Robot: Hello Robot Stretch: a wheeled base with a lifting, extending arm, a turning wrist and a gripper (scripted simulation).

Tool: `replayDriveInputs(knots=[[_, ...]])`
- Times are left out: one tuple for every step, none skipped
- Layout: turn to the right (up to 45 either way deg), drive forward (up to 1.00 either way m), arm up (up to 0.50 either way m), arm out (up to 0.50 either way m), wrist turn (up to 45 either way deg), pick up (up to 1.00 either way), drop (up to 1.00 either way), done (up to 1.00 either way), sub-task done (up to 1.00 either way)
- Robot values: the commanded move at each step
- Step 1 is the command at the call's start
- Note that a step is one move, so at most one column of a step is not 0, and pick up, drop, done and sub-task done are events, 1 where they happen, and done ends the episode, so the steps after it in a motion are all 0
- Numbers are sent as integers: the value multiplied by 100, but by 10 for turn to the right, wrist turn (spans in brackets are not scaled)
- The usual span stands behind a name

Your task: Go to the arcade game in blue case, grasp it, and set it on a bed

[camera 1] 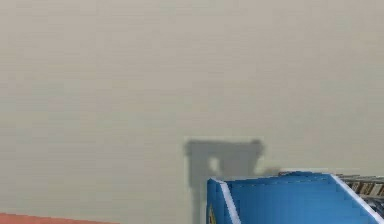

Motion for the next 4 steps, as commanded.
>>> replayDriveInputs(knots=[[-30,0,0,0,0,0,0,0,0],[0,0,0,48,0,0,0,0,0],[0,0,0,0,450,0,0,0,0],[0,0,0,0,450,0,0,0,0]])
